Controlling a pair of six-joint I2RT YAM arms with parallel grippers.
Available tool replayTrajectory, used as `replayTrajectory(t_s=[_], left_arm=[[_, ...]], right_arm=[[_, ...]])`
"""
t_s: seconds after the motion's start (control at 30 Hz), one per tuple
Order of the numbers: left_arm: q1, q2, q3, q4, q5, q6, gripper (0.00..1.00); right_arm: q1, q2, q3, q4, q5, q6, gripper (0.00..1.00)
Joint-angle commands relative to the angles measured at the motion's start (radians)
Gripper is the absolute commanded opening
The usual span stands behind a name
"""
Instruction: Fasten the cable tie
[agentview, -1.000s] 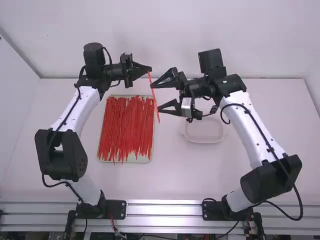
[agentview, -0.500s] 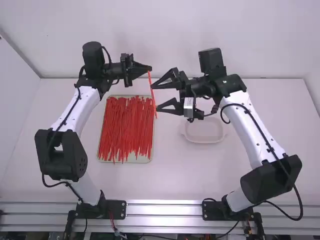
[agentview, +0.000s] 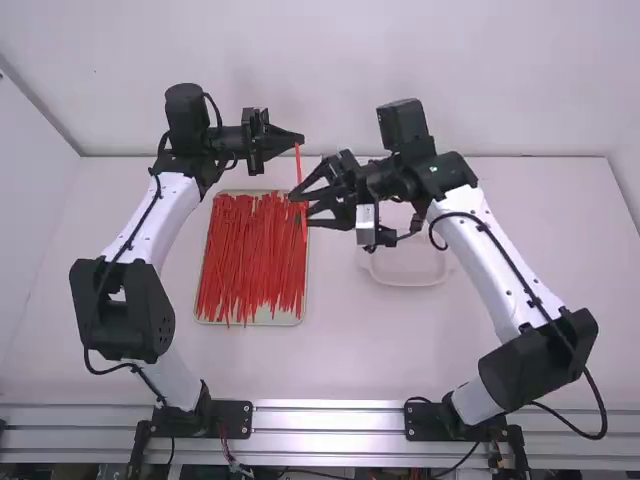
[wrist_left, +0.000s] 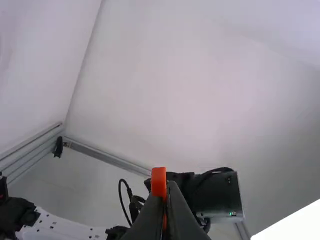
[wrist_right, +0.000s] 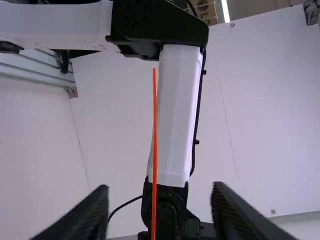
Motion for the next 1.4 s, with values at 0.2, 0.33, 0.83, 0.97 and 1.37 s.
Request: replayTrajectory(t_s=[0.2, 0.33, 0.83, 0.97, 1.37], left_arm=[[0.0, 0.006, 0.027, 0.001, 0.027, 0.031, 0.02], [-0.005, 0.006, 0.027, -0.021, 0.02, 0.071, 0.02], [-0.003, 0.006, 0.027, -0.179, -0.051, 0.215, 0.02], [-0.005, 0.006, 0.027, -0.179, -0.05, 0.215, 0.02], [-0.008, 0.006, 0.027, -0.176, -0.057, 0.296, 0.02]], right_arm=[[-0.002, 0.006, 0.026, -0.005, -0.018, 0.002, 0.0], [-0.003, 0.006, 0.026, 0.008, -0.017, 0.081, 0.0], [-0.003, 0.006, 0.026, 0.001, -0.016, 0.161, 0.0], [-0.003, 0.006, 0.026, 0.002, -0.003, 0.178, 0.0], [-0.003, 0.006, 0.026, 0.005, -0.006, 0.224, 0.0]])
